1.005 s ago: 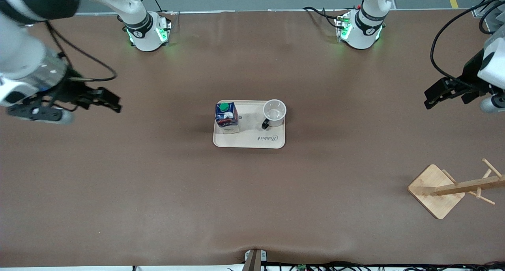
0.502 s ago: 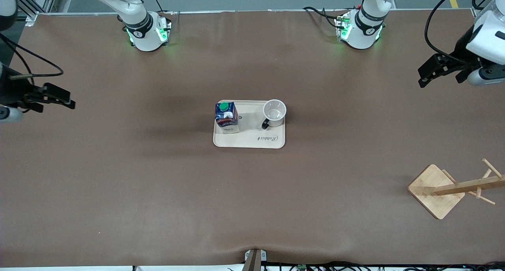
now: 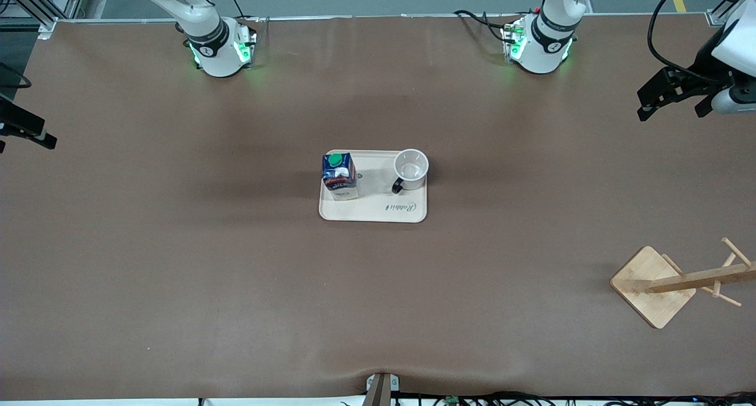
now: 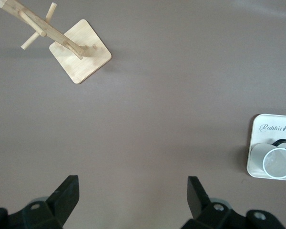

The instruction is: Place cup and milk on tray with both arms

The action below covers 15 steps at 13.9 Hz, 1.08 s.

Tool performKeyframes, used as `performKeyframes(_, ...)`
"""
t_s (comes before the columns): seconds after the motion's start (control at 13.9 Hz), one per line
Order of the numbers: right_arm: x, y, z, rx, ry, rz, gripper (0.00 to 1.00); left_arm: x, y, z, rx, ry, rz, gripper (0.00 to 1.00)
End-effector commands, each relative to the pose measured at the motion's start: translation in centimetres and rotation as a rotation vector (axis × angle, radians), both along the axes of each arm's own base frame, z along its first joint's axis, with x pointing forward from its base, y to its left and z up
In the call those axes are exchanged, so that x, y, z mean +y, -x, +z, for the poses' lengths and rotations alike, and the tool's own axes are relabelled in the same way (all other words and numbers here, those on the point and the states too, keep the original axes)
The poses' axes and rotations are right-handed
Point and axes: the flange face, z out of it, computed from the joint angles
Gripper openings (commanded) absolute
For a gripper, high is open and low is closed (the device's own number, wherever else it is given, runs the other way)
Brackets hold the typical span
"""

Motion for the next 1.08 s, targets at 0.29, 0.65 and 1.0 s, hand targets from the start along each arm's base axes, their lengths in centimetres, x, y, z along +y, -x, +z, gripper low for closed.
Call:
performKeyframes(0.29,3.6,0.6,0.3,0.061,0.007,-0.21,1.0,0.5,0.0,0.1,0.0,0.011,-0.07,1.0)
performKeyframes(0.65,5.0,2.4,0.9,0.048,0.056,-0.177,1.0,0.5,0.2,0.3,0.012,0.012,-0.059,1.0)
performKeyframes(1.0,4.7,2.4,2.4,0.021,0.116,-0.231,1.0,0.3,0.4,0.2,0.031,0.011,-0.057,1.0)
